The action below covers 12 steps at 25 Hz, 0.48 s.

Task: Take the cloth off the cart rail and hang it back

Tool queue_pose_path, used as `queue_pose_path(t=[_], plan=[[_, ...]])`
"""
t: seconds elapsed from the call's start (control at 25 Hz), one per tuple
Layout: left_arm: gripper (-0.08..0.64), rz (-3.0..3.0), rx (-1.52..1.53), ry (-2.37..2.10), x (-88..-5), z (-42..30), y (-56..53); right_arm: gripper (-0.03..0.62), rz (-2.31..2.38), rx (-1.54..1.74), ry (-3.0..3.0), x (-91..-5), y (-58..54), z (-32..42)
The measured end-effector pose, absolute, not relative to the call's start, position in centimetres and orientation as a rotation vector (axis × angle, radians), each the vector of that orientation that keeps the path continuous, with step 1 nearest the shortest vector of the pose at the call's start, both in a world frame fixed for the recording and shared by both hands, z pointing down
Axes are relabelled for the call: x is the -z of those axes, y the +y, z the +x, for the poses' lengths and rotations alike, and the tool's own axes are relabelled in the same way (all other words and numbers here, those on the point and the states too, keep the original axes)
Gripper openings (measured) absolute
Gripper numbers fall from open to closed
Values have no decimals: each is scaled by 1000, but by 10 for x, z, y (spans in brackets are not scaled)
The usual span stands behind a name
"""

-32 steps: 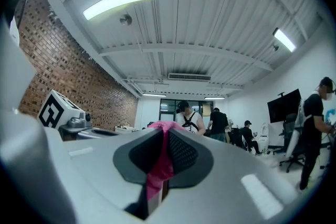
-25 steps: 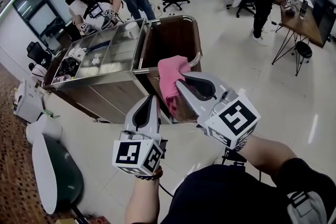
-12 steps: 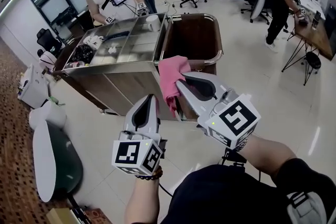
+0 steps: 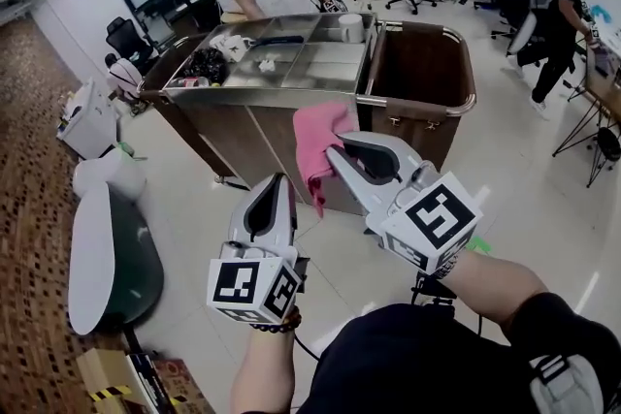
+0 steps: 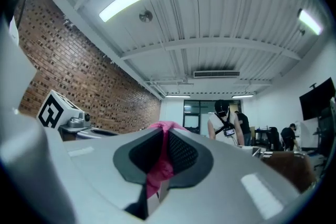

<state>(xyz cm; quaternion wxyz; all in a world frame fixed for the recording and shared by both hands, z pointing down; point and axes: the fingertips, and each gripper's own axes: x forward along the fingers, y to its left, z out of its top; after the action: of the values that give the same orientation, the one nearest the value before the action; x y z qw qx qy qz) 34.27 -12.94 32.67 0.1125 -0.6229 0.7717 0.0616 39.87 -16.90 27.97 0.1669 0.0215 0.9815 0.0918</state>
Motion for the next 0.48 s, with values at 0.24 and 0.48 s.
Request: queue_pose_path(t=[0.24,0.48], plan=[[3,-1710,-177,2345,-339,277,-93,26,188,-95,2910,-303,-133,331],[3,-1577,-184,2436,-358,224,-60,26,338,-89,2909,-323,-108,274]])
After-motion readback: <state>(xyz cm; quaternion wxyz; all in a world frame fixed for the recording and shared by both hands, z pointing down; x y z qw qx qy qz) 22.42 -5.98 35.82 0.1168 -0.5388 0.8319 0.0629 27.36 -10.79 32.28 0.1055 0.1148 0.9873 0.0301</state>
